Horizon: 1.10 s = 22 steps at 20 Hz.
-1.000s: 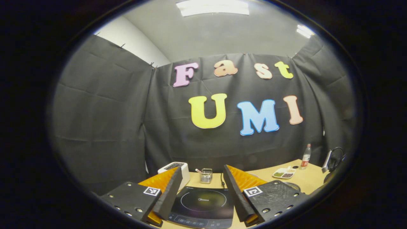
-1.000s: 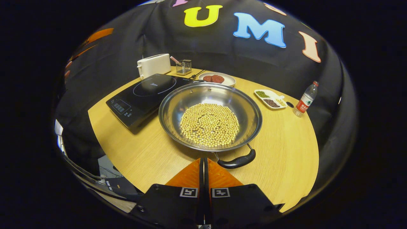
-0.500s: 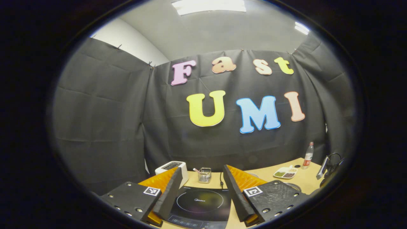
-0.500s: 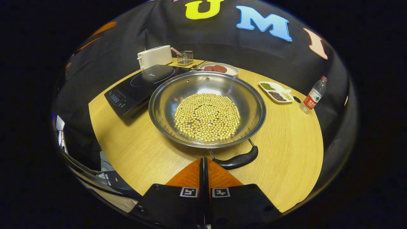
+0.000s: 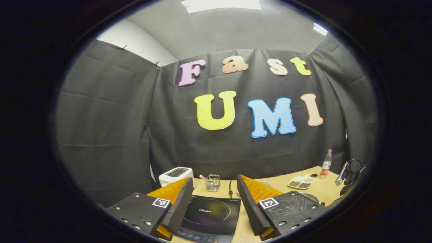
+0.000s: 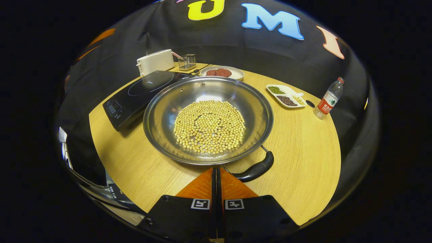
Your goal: First push the handle of the pot to place it horizontally, then grasp the pot with both hands and set it on the induction cooktop.
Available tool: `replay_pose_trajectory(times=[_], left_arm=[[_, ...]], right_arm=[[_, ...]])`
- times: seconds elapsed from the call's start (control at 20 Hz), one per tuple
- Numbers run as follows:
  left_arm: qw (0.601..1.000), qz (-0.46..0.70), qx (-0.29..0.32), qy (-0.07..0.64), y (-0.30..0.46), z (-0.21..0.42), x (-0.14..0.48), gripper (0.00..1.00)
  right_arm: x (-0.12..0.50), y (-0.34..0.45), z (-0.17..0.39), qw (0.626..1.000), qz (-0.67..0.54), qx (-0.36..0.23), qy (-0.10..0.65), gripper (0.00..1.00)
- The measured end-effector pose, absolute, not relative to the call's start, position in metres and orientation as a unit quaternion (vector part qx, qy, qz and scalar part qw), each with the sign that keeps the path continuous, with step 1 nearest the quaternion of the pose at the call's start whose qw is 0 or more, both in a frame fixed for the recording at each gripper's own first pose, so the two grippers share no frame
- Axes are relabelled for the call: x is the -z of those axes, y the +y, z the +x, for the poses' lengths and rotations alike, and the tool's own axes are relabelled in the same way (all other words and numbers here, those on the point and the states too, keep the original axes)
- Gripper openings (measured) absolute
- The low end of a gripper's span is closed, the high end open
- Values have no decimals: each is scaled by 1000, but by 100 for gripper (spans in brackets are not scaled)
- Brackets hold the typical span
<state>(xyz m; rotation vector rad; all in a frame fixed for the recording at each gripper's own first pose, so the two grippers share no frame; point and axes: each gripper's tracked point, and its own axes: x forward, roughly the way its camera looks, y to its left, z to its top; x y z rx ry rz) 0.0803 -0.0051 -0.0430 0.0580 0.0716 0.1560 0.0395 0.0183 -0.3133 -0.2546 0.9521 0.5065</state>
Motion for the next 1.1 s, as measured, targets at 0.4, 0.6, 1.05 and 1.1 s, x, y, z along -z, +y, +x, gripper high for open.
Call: replay_pose_trajectory(times=[0.4, 0.6, 1.05, 1.1], left_arm=[[995, 37, -81, 43, -15, 87, 49, 77], [994, 40, -83, 51, -18, 92, 54, 77], [994, 43, -74, 71, -33, 105, 74, 77], [994, 43, -72, 74, -34, 107, 79, 77]], right_arm=[[316, -6, 74, 865, -120, -205, 441, 2], [318, -15, 91, 876, -114, -178, 434, 2], [327, -33, 125, 896, -99, -118, 416, 2], [327, -35, 129, 898, -100, -112, 414, 2]])
